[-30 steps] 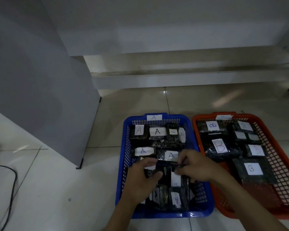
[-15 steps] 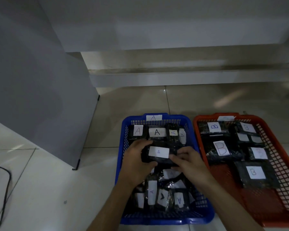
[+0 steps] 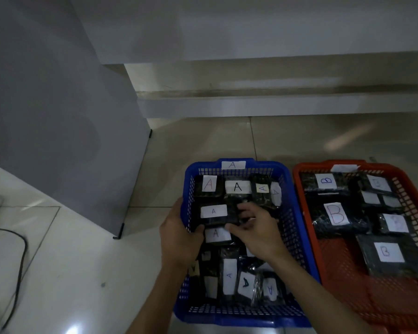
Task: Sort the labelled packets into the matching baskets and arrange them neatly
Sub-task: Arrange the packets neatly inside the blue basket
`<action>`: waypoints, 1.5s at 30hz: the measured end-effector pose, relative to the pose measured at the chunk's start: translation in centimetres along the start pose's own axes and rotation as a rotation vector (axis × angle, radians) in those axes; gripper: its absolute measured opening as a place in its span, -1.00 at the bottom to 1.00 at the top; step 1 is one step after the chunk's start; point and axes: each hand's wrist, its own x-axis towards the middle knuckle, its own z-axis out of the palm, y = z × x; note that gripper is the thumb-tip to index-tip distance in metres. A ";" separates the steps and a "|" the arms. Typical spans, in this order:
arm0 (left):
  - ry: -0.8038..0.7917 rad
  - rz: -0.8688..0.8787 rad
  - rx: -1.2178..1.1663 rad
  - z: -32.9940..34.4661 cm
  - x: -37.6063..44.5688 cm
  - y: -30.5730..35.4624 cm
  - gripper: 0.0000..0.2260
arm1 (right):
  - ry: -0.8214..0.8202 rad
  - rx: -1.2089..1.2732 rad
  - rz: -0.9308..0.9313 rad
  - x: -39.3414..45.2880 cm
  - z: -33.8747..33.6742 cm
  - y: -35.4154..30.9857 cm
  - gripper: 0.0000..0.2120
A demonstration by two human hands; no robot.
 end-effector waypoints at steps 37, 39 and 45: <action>-0.339 0.420 0.342 1.2 1.8 -1.2 -0.42 | 0.074 0.373 0.281 -6.5 -6.1 -1.4 -0.66; -0.287 0.422 0.321 0.8 1.7 -1.5 -0.41 | 0.075 0.381 0.260 -6.0 -6.3 -1.3 -0.65; -0.162 0.321 0.319 -0.5 1.3 -2.3 -0.41 | 0.055 0.408 0.185 -3.0 -6.1 -2.8 -0.62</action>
